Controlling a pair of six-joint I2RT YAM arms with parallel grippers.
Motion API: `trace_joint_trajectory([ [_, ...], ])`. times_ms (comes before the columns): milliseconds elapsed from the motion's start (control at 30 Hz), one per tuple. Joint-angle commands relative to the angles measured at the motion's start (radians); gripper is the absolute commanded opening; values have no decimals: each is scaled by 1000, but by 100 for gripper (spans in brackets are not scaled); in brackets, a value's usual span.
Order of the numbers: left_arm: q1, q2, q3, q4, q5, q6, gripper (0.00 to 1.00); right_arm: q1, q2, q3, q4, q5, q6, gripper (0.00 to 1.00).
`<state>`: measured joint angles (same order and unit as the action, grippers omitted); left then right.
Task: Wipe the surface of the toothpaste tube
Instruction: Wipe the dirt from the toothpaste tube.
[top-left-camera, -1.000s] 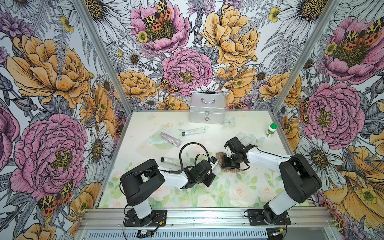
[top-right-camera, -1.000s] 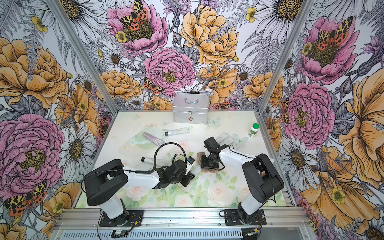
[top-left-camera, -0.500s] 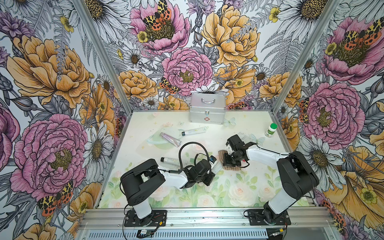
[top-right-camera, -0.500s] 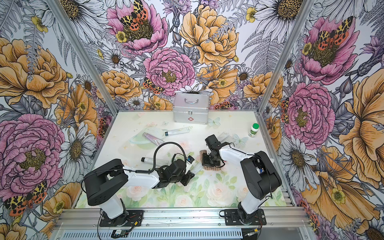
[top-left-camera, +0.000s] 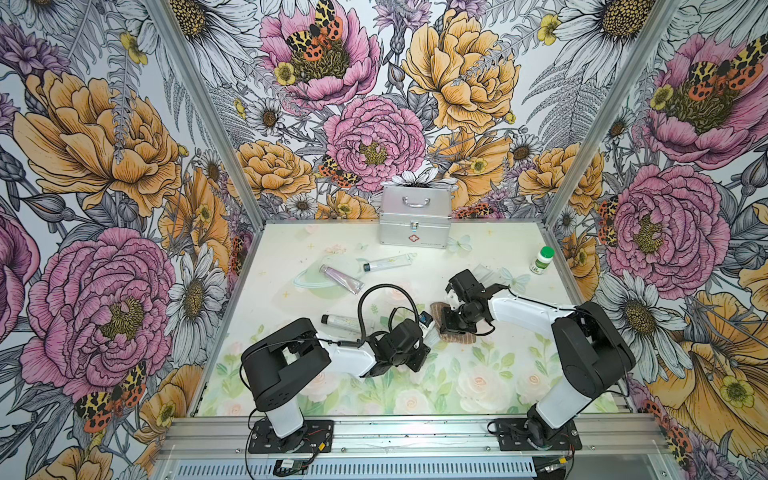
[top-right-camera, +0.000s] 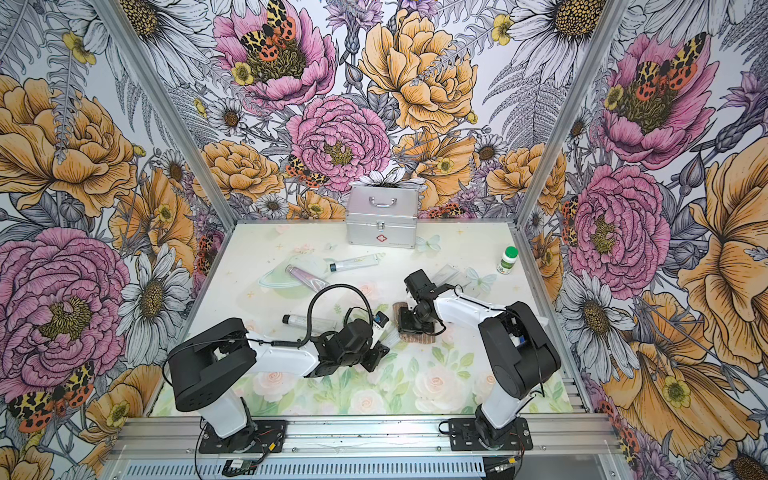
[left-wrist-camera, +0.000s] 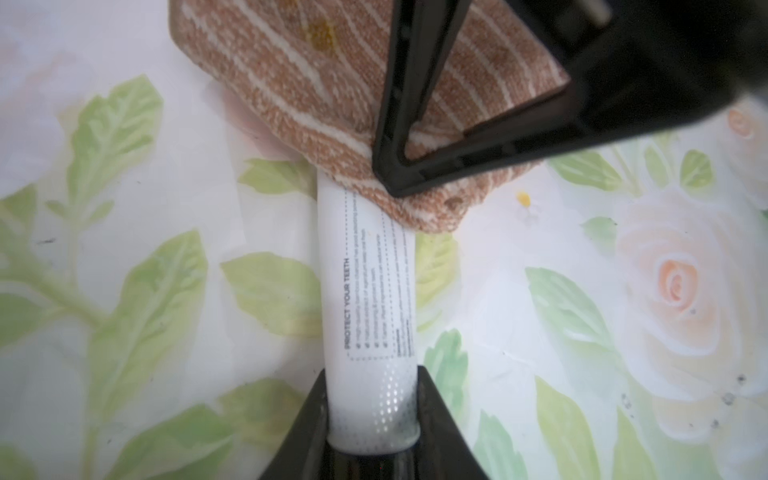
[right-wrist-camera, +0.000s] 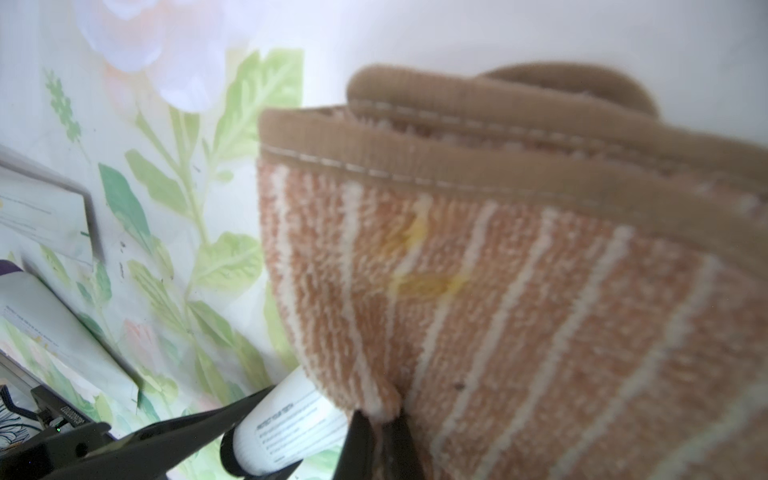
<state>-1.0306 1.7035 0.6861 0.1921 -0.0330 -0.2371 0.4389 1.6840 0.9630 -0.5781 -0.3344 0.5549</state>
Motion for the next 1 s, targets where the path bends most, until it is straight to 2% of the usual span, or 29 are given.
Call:
trace_joint_trajectory([
  [0, -21, 25, -23, -45, -11, -16, 25, -47, 73, 17, -13, 81, -41, 0],
  [167, -31, 22, -30, -45, -24, -19, 25, -40, 83, 40, -11, 55, -32, 0],
  [567, -36, 40, -5, -56, -40, -4, 25, 120, -11, -14, 13, -44, 49, 0],
  [733, -36, 31, -10, -55, -50, -2, 25, 85, 26, -26, 12, -2, 20, 0],
  [967, -76, 12, -25, -73, -120, -9, 25, -25, 105, 10, 5, 83, -32, 0],
])
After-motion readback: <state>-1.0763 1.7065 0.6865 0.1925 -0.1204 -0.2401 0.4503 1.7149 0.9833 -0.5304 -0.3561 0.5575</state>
